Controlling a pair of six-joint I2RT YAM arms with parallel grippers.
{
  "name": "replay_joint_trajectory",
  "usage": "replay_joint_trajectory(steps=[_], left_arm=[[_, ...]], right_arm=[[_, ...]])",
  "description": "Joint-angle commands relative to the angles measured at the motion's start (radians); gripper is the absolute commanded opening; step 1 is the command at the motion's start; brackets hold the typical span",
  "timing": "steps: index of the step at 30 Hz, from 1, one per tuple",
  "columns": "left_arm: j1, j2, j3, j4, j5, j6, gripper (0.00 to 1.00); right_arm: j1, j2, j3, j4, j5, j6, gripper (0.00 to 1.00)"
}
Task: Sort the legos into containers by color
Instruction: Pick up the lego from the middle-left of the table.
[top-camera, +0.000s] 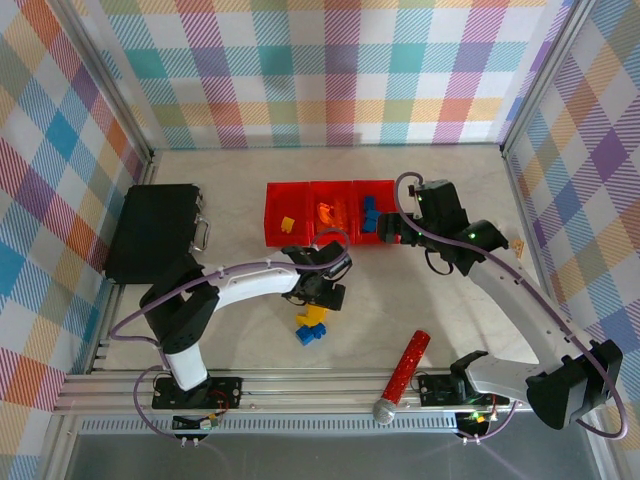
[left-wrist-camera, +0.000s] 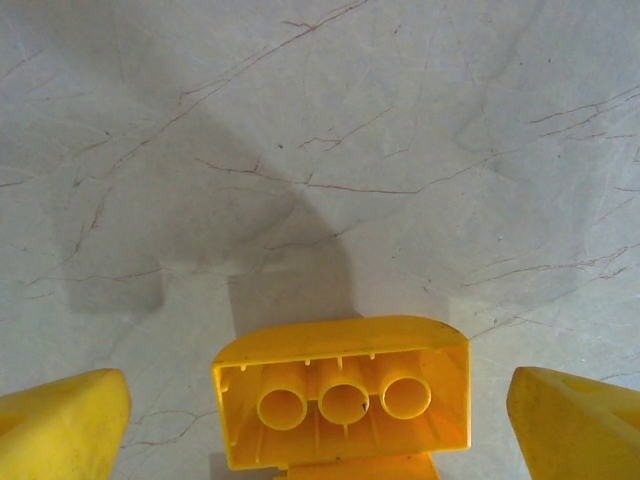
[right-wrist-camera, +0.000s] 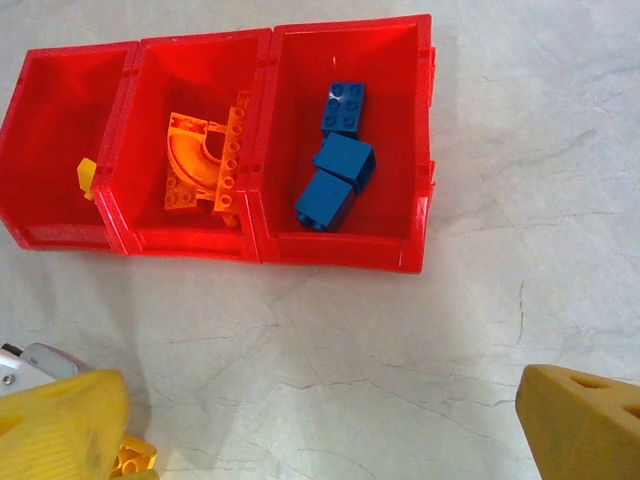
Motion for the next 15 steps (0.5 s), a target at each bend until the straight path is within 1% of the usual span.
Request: replay_joint_trajectory(steps=[1, 9, 12, 15], left_arm=[[-0.008, 0.035, 0.028, 0.002, 0.011, -0.018, 0.95], [-0.011, 0.048, 0.023, 0.024, 0.013, -0.027, 0.91], [-0.011, 0.068, 0.03, 0.02, 0.018, -0.027, 0.88], [-0.011, 0.079, 0.024, 0.031, 0.028, -0.038, 0.86]], right_arm=[[-0.003, -0.009, -0.014, 0.006, -0.017, -0.007, 0.99], [-0.003, 0.007, -0.033, 0.01, -0.02, 0.009, 0.99], [-0.004, 0.012, -0.033, 0.012, -0.025, 0.013, 0.99], [-0.003, 0.014, -0.033, 0.009, -0.026, 0.011, 0.99]])
